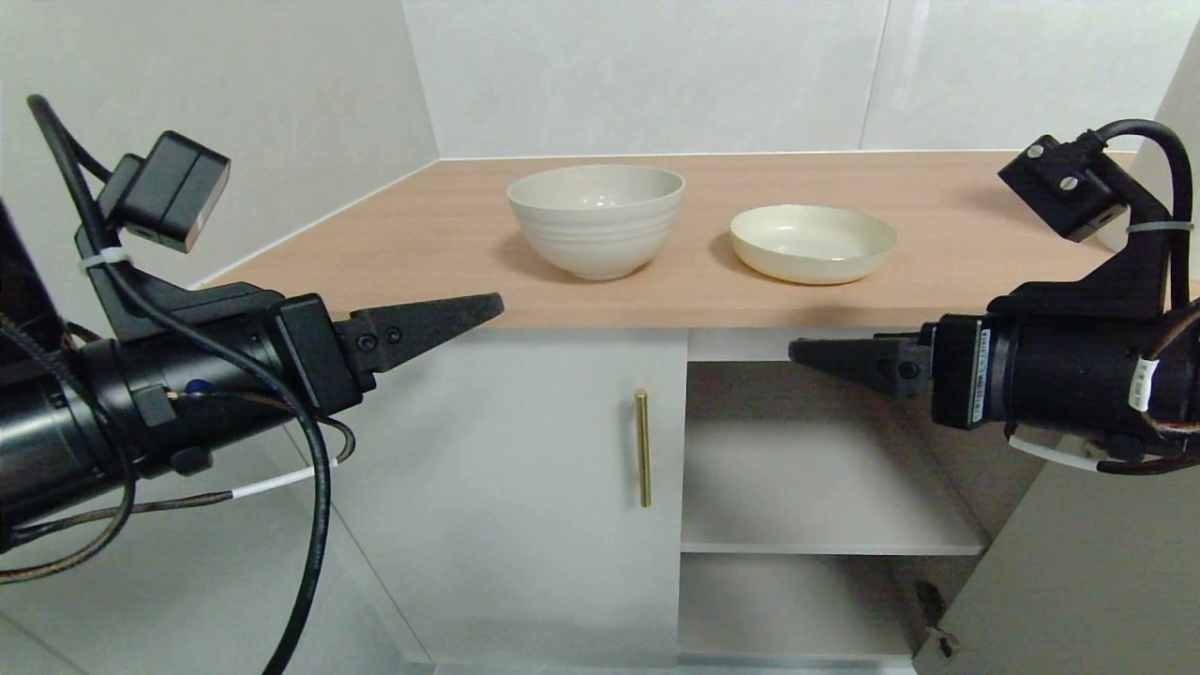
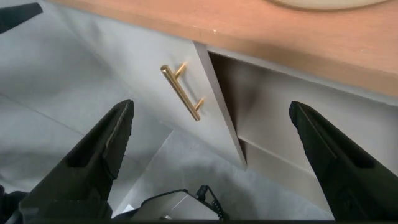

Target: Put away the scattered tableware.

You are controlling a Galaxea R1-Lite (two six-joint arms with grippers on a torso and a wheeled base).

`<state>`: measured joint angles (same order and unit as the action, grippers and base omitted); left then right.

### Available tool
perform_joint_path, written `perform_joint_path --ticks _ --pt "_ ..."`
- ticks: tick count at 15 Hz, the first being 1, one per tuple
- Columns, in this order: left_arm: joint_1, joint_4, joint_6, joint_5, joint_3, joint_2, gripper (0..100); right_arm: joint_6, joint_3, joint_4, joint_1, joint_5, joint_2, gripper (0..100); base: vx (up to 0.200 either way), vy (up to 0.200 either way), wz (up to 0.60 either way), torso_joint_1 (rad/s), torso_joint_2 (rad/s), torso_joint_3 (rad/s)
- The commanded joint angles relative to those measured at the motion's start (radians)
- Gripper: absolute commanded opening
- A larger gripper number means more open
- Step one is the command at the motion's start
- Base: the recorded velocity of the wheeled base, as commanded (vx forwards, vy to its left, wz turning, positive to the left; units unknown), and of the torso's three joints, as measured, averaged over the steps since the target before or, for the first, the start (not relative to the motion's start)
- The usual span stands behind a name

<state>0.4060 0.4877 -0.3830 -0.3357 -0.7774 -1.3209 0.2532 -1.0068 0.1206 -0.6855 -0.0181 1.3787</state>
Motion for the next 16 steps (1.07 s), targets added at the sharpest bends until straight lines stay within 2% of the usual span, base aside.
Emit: perform_joint_path --ticks 1,7,13,15,16 --pt "0.001 0.002 -0.001 0.000 0.000 -0.006 100 -0.002 0.002 0.001 0.000 -0.002 -0.004 100 0.000 0.000 0.00 0.095 -0.30 -0.232" --pt "0.005 0.002 -0.001 -0.002 0.001 -0.014 100 -0.002 0.002 0.001 0.001 0.000 -0.007 100 0.000 0.000 0.00 0.109 -0.42 -0.264" --pt "0.007 -0.001 -0.001 -0.009 -0.023 -0.051 100 0.000 0.001 0.005 0.008 -0.002 0.008 100 0.000 0.000 0.00 0.235 -0.44 -0.259" --pt "0.004 -0.057 -0.001 -0.011 -0.103 -0.087 100 -0.002 -0.038 -0.001 0.041 -0.013 0.051 100 0.000 0.000 0.00 0.066 -0.14 -0.081" --pt "-0.004 -0.190 -0.001 -0.011 -0.215 -0.116 100 0.003 -0.108 -0.027 0.098 -0.057 0.120 100 0.000 0.000 0.00 0.032 -0.06 -0.041"
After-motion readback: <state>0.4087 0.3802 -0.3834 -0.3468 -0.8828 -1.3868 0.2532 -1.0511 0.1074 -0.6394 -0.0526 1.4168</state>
